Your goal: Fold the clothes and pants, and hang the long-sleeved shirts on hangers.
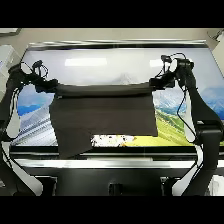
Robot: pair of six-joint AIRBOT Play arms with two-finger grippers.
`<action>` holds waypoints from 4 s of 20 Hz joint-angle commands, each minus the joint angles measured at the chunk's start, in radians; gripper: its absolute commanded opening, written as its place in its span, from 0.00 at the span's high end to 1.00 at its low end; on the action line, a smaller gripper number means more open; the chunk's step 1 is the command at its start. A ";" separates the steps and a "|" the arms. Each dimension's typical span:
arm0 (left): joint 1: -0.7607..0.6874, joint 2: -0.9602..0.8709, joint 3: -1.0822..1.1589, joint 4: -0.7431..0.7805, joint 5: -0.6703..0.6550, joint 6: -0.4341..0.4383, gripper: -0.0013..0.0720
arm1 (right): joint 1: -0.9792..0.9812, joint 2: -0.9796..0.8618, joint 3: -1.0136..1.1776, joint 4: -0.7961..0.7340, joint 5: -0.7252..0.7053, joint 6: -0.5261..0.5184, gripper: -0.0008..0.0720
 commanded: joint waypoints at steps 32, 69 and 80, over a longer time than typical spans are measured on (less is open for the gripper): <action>0.336 0.762 -0.862 -0.109 -0.039 0.030 0.14 | -0.320 0.099 -0.181 0.693 0.349 -0.215 0.27; 0.360 0.731 -1.457 -0.498 0.150 0.491 0.95 | -0.349 0.221 -0.324 0.532 0.342 -0.283 0.40; 0.360 0.731 -1.457 -0.498 0.150 0.491 0.95 | -0.349 0.303 -0.930 0.533 0.130 -0.444 0.10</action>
